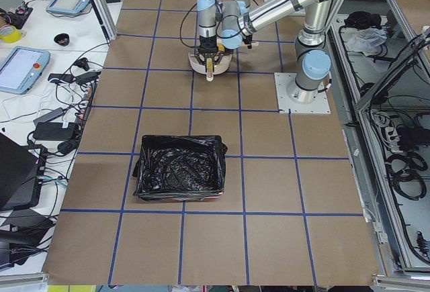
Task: Sweep and dump trash into bin
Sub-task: 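Sweep the yellow ball into the dustpan with the brush in the right gripper, then carry the dustpan toward the black bin with left gripper while right withdraws brush, then tip the dustpan over the black bin with the left gripper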
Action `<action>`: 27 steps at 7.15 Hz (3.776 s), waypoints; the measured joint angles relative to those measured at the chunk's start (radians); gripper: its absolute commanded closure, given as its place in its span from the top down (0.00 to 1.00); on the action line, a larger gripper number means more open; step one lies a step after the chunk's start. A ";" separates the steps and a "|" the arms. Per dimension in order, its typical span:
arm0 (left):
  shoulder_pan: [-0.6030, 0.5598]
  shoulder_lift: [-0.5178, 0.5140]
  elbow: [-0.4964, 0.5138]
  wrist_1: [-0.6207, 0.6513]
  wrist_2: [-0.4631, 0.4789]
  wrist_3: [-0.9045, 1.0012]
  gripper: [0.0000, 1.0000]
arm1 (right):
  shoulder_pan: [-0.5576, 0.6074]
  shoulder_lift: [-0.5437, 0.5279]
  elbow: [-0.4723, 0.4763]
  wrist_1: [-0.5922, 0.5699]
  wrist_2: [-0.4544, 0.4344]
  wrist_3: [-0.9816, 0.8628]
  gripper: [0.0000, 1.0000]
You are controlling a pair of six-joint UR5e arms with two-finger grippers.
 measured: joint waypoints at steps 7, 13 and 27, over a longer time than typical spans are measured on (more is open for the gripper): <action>0.091 0.010 0.016 0.018 -0.243 0.270 0.00 | 0.024 -0.041 -0.126 0.236 -0.062 -0.021 0.04; 0.275 -0.015 0.222 -0.112 -0.318 0.456 0.00 | -0.149 -0.150 -0.117 0.401 -0.171 -0.323 0.06; 0.779 -0.418 1.013 -0.479 -0.247 0.936 0.00 | -0.872 -0.068 -0.194 0.336 -0.434 -1.141 0.09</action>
